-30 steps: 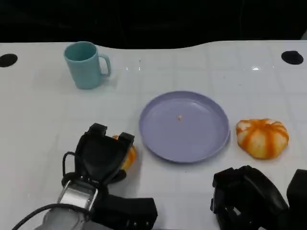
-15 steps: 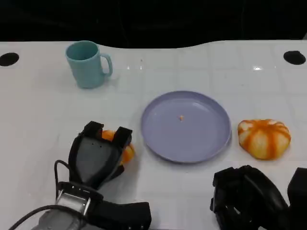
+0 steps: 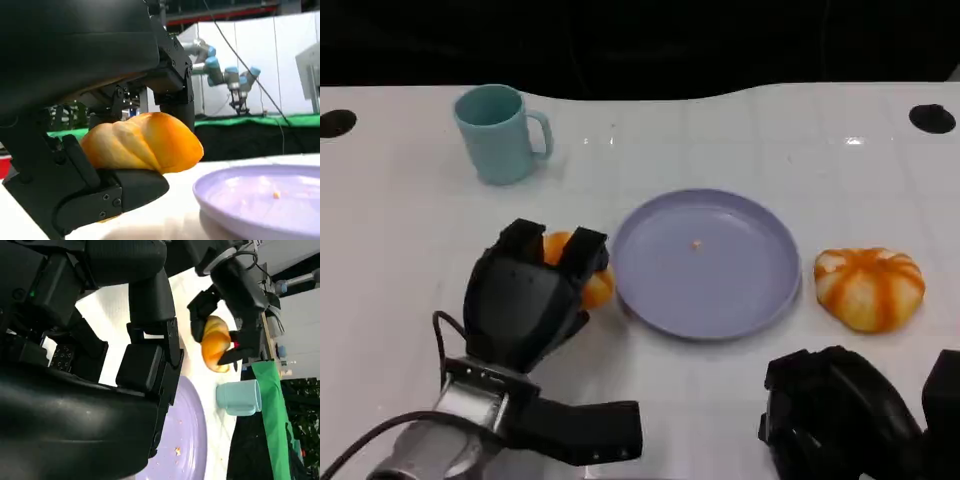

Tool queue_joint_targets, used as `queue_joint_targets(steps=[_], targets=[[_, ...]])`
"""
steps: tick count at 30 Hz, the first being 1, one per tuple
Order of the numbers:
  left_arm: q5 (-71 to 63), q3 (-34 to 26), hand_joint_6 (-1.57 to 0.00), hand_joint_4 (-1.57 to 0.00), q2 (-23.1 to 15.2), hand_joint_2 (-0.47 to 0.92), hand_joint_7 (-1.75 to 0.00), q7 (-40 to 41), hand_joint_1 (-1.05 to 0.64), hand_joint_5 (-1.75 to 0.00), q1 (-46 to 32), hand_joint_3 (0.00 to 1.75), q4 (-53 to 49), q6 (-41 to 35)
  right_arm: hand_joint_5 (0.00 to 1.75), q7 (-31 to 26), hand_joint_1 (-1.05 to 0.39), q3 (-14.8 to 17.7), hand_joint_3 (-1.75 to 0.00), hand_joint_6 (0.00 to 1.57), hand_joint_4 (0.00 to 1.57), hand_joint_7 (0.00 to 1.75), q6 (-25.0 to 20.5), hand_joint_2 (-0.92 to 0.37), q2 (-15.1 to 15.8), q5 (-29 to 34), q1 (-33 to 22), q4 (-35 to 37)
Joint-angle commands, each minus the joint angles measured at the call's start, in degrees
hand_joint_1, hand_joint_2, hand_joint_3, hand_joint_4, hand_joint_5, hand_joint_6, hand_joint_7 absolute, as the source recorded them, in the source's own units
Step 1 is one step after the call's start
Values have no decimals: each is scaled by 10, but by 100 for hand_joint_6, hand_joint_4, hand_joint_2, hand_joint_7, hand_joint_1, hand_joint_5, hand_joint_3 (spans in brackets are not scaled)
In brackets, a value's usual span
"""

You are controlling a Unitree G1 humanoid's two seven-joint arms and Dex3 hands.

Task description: Grasp the bread from the table and place it into the plate.

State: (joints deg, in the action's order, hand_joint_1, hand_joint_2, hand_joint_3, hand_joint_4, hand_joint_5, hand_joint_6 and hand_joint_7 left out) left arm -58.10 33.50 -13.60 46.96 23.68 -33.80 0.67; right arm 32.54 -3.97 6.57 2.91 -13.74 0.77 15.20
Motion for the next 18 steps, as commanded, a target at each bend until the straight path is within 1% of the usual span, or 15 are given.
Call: queue_joint_targets(steps=[1,4,7,9,11,15,17,18], targets=[[5,-16,-74,-99,-19,29,-175,-31,-22,-175,-7,147,47,-11,134,-2,-105,7,-140,157,152,102,1,-1,9,0,-1,-2],[-3,-24,-72,-98,-24,30,-175,-58,-25,-175,-9,145,83,-30,134,2,-105,7,-143,157,152,101,3,3,10,-1,1,2],[-6,-31,-70,-97,-28,28,-175,-82,-24,-175,-10,141,115,-42,134,3,-105,9,-144,157,152,101,-2,4,9,-5,2,4],[2,-36,-71,-97,-28,25,-175,-87,-24,-175,-2,137,125,-33,134,-3,-105,8,-145,157,152,102,-2,4,10,1,5,5],[6,-38,-72,-98,-25,26,-175,-84,-25,-175,10,135,123,-19,134,-4,-105,8,-146,157,152,102,-1,4,11,4,9,10],[14,-43,-77,-103,-18,27,-175,-83,-26,-175,32,141,118,10,134,3,-105,10,-145,157,151,100,1,5,9,-2,12,19],[37,-48,-78,-104,-10,28,-175,-103,-28,-175,44,144,117,29,134,-1,-105,8,-145,157,151,100,7,4,10,5,12,20],[50,-50,-80,-105,-6,26,-175,-115,-28,-175,48,146,116,39,134,-1,-105,8,-145,157,151,100,9,4,10,7,11,19]])
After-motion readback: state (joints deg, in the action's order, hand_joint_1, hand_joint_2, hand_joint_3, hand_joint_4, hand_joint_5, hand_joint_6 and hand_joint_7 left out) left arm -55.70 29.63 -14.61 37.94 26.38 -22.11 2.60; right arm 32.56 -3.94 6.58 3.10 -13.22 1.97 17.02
